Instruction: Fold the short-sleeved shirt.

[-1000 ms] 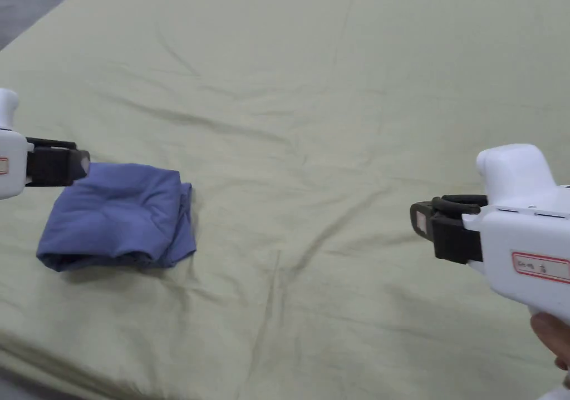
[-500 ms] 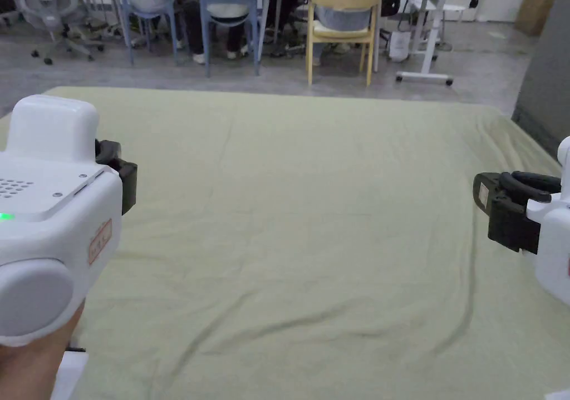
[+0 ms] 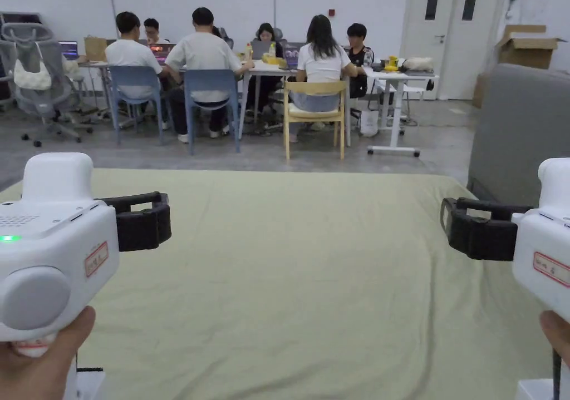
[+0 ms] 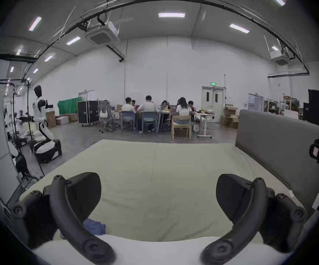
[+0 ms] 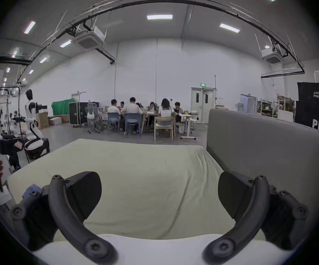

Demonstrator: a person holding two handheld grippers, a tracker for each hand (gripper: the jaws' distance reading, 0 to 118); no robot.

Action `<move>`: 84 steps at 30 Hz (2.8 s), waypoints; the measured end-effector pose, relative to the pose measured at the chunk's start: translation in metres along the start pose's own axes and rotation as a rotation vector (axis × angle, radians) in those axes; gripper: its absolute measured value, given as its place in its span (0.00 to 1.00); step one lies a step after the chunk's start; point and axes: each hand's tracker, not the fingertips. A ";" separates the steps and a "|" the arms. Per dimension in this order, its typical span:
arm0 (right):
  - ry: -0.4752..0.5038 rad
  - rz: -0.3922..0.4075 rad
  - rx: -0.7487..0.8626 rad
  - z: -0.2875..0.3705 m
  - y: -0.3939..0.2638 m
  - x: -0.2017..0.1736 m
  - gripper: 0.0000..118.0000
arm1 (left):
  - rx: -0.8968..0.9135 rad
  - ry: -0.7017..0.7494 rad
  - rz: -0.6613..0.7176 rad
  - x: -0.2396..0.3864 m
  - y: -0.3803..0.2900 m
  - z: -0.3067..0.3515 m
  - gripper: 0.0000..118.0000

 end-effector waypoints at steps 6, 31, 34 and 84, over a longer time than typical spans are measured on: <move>0.019 0.032 0.007 0.006 0.004 -0.008 1.00 | 0.059 -0.105 0.012 0.001 0.007 0.004 1.00; -0.006 -0.008 0.011 -0.016 0.006 -0.010 1.00 | 0.072 -0.001 0.003 0.016 0.001 -0.011 1.00; -0.148 0.057 0.041 -0.016 0.003 -0.018 1.00 | 0.089 0.079 -0.041 0.017 0.001 -0.010 1.00; -0.014 0.099 0.033 -0.017 0.000 -0.032 1.00 | 0.078 0.090 -0.030 0.007 0.009 -0.017 1.00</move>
